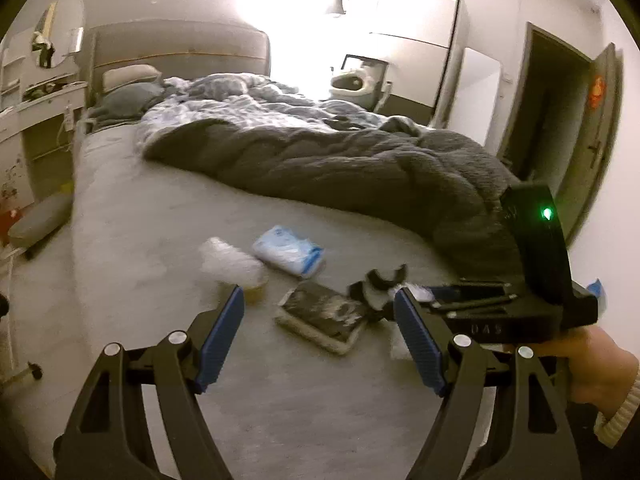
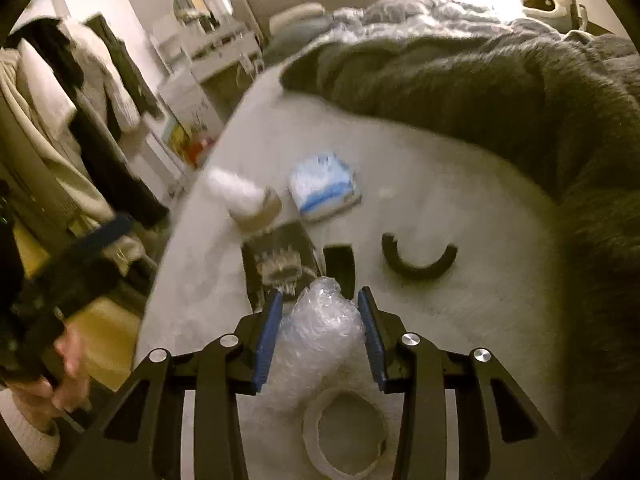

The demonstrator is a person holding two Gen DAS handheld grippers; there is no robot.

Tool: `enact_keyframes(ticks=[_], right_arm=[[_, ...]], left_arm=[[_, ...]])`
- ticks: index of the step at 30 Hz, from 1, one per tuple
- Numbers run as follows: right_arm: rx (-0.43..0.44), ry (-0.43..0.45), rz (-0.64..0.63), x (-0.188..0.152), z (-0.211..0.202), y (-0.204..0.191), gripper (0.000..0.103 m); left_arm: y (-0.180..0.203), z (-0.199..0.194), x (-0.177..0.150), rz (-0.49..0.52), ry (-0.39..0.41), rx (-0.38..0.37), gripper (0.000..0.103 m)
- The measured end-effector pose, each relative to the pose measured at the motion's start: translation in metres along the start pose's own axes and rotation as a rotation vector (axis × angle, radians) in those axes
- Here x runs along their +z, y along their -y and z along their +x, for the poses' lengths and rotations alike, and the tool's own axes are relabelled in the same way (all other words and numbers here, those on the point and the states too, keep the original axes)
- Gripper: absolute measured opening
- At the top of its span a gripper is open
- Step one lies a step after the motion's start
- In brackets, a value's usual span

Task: Collect trash
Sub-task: 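Grasp the bubble-wrap roll with the right tool while the left tool grasps the tape roll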

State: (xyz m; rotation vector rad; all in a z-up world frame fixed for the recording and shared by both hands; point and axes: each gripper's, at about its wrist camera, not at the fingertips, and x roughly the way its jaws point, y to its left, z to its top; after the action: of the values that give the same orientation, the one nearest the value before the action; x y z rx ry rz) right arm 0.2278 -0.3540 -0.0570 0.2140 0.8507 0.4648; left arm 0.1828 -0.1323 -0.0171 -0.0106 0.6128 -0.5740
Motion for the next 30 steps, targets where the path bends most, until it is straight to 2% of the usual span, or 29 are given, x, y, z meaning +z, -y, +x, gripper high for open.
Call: enact_keyframes(ticks=[5, 7, 11, 18, 22, 28, 29, 30], right_arm=[[0.000, 0.119, 0.027, 0.007, -0.027, 0.014, 0.040], [-0.017, 0.142, 0.031, 0.007, -0.034, 0.019, 0.040], [-0.071, 0.144, 0.022, 0.005, -0.040, 0.029, 0.040], [-0.059, 0.147, 0.023, 0.002, -0.049, 0.044, 0.040], [-0.055, 0.146, 0.008, -0.003, -0.053, 0.048, 0.040], [-0.031, 0.134, -0.023, -0.008, -0.055, 0.051, 0.040], [-0.031, 0.132, -0.030, -0.010, -0.055, 0.050, 0.040], [-0.030, 0.130, -0.040, -0.011, -0.055, 0.050, 0.040]], left_arm=[[0.024, 0.012, -0.002, 0.054, -0.018, -0.047, 0.079], [0.032, 0.018, -0.005, 0.074, -0.033, -0.063, 0.079], [0.053, 0.037, -0.013, 0.118, -0.080, -0.093, 0.079], [0.083, 0.064, -0.028, 0.189, -0.165, -0.164, 0.079], [0.096, 0.081, -0.040, 0.231, -0.217, -0.174, 0.079], [0.103, 0.100, -0.049, 0.231, -0.261, -0.173, 0.078], [0.103, 0.104, -0.050, 0.231, -0.272, -0.168, 0.072], [0.103, 0.107, -0.052, 0.234, -0.284, -0.165, 0.059]])
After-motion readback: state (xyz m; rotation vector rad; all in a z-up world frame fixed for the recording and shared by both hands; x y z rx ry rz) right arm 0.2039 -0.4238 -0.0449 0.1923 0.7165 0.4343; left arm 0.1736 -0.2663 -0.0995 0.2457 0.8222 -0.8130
